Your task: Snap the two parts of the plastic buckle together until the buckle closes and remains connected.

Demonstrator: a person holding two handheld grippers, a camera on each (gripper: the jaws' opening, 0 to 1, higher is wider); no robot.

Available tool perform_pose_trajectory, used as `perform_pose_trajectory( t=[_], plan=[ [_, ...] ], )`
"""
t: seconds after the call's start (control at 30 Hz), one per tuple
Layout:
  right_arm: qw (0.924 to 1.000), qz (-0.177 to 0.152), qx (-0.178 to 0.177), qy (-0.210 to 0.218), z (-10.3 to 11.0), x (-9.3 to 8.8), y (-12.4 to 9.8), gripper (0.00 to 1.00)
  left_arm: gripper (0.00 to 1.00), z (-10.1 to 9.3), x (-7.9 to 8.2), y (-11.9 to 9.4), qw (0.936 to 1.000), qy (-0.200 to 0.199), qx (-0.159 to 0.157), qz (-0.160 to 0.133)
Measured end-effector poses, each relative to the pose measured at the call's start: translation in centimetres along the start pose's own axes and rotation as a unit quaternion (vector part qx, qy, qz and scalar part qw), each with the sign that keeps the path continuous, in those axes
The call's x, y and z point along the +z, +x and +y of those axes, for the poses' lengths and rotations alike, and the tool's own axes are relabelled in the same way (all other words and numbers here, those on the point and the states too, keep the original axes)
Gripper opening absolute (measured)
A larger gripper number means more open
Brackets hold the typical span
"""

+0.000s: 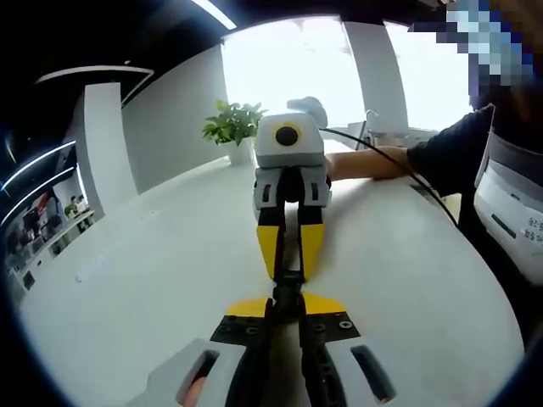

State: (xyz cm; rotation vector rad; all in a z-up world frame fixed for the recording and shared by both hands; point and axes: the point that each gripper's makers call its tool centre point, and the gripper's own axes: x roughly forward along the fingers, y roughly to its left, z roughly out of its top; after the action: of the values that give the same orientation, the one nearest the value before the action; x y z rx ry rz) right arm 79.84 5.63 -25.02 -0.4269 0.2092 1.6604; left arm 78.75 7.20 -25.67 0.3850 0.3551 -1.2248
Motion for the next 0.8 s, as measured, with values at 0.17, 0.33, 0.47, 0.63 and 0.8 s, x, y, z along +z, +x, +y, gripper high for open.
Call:
perform_pose_trajectory(
  t=[0.17,0.33,0.47,0.63,0.8],
  plan=[
    [0.9998,0.007,0.012,-0.012,0.26,0.11,0.15,0.09,0.1,-0.22,-0.01,-0.01,0.9999,0.0,-0.013,0.0],
    [0.9996,0.013,0.017,-0.017,0.17,0.17,0.24,0.09,0.1,-0.34,0.05,0.0,0.9998,0.006,-0.02,0.007],
    [0.9993,0.017,0.024,-0.021,0.22,0.21,0.24,0.09,0.1,-0.47,0.06,0.01,0.9995,0.004,-0.03,0.006],
    [0.999,0.019,0.034,-0.022,0.55,0.17,0.21,0.1,0.1,-0.79,0.05,-0.04,0.9991,0.008,-0.041,0.009],
    [0.9988,0.02,0.037,-0.025,0.7,0.14,0.2,0.1,0.1,-0.91,0.03,-0.02,0.9989,0.01,-0.045,0.01]
  ],
)
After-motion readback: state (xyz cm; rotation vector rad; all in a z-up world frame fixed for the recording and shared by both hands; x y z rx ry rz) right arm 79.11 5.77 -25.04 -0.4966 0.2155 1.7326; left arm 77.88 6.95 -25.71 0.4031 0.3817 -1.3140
